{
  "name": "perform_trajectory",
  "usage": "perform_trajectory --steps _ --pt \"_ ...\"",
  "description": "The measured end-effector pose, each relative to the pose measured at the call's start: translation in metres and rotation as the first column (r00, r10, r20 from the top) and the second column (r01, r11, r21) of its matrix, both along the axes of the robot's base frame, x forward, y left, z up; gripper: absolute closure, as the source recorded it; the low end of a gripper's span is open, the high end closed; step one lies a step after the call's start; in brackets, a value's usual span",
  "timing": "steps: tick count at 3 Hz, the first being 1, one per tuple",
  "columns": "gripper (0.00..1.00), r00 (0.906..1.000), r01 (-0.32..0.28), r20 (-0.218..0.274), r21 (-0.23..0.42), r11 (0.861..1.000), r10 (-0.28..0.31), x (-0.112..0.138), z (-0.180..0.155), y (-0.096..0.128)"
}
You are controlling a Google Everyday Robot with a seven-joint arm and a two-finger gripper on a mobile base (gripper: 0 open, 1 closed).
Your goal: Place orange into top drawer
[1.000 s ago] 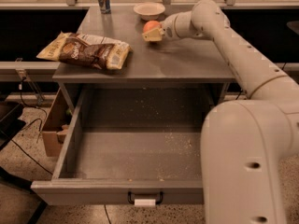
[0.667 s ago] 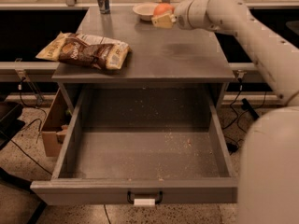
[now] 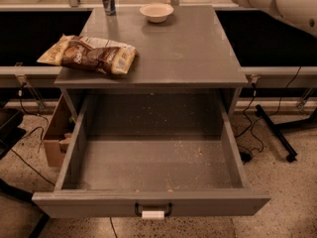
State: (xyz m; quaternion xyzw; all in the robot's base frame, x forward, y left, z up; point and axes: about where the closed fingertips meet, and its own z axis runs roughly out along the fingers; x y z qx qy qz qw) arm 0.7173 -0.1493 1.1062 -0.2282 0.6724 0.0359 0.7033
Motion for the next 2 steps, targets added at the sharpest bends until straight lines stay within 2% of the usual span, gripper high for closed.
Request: perform_trajectory --steps 1,2 --pt "1.00 0.9962 0.017 -0.085 0.017 1.000 -0.015 -0.040 -0.046 0.001" --pt "1.00 0.9468 -0.042 -0.319 0.002 0.999 0.041 -0.072 -0.197 0.029"
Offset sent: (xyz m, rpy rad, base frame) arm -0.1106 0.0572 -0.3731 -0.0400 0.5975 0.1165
